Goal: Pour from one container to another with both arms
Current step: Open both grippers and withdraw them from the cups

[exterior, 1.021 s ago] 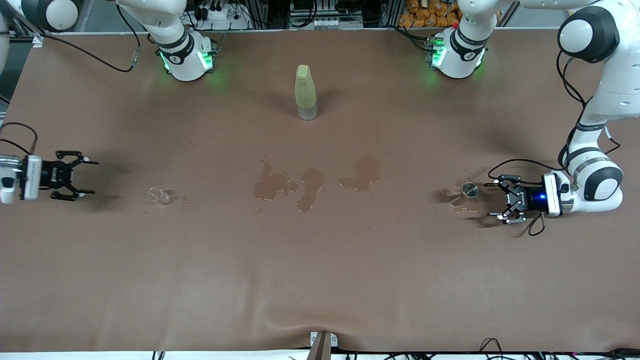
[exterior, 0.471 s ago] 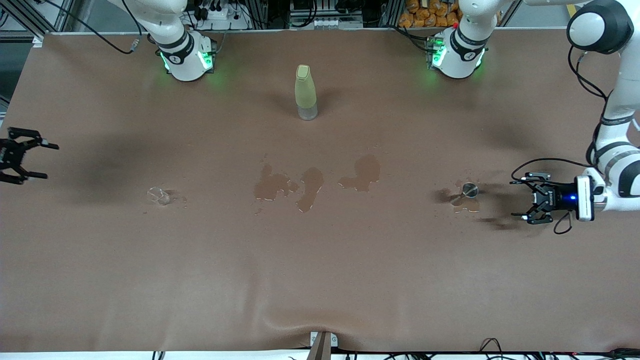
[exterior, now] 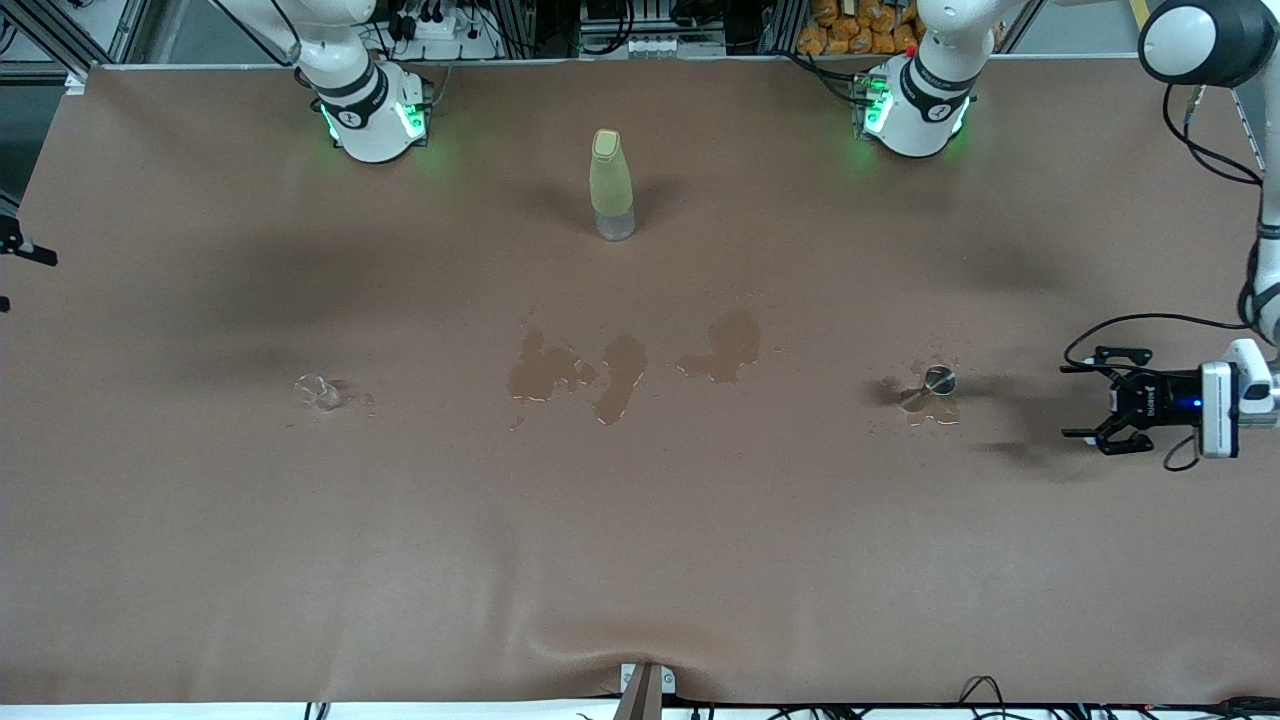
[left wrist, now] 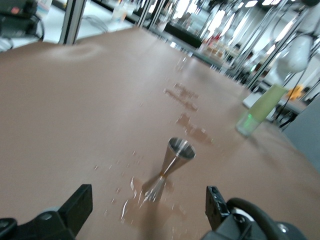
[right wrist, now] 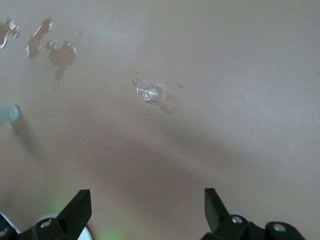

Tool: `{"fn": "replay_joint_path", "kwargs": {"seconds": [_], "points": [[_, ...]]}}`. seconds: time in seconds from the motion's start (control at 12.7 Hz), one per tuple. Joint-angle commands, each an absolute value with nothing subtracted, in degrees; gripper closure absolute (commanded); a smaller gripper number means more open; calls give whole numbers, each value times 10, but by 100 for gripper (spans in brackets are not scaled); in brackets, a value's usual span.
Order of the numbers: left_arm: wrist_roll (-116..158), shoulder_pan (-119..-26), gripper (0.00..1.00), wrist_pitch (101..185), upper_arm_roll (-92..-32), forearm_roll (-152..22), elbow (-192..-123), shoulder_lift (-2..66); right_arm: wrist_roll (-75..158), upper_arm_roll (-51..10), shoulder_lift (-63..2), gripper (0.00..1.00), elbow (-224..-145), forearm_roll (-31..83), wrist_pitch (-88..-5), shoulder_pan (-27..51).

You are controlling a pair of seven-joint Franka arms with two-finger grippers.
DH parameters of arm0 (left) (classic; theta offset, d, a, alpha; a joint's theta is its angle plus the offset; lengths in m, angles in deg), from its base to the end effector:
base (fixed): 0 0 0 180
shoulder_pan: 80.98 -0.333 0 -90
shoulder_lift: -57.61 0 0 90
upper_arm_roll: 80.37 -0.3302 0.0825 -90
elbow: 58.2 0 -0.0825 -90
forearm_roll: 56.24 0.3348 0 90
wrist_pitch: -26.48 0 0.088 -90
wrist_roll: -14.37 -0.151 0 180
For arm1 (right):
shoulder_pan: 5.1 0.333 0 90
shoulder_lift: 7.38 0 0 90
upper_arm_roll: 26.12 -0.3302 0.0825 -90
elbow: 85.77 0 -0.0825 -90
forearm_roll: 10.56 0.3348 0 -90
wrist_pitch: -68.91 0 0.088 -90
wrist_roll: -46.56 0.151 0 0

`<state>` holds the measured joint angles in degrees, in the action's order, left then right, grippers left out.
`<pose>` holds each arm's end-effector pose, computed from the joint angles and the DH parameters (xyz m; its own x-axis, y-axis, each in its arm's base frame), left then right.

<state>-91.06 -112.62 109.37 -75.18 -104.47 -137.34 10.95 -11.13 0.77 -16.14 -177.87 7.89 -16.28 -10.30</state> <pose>0.5971 0.1763 0.2530 0.4587 -0.3974 0.7948 -0.8861 -0.1371 0.4428 0.4736 -0.2207 0.5082 0.9126 0.4022 0.0733 0.4017 -0.8488 -0.3437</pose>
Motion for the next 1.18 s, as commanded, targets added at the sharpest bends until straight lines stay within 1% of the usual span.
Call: {"fn": "replay_joint_path", "kwargs": {"seconds": [0.0, 0.08, 0.31, 0.55, 0.71, 0.94, 1.1], "points": [[-852, -1112, 0, 1133, -752, -1008, -1382, 166, 41, -11, -124, 0, -1765, 24, -148, -68], [-832, -1111, 0, 1151, -752, -1003, -1382, 185, 92, -31, -106, 0, -1763, 6, -147, -66], [-738, -1098, 0, 1205, -747, -968, -1384, 228, 219, -121, -73, 0, -1757, -40, -140, -82], [-648, -1083, 0, 1215, -746, -924, -1384, 273, 310, -197, -68, 0, -1732, -62, -107, -114], [-572, -1056, 0, 1222, -747, -870, -1384, 312, 335, -225, -63, 0, -1727, -66, -104, -127], [-483, -1034, 0, 1253, -746, -812, -1384, 357, 376, -249, -63, 0, -1724, -91, -101, -129], [-425, -1023, 0, 1253, -745, -761, -1384, 379, 380, -250, -64, 0, -1723, -91, -101, -127]]}}
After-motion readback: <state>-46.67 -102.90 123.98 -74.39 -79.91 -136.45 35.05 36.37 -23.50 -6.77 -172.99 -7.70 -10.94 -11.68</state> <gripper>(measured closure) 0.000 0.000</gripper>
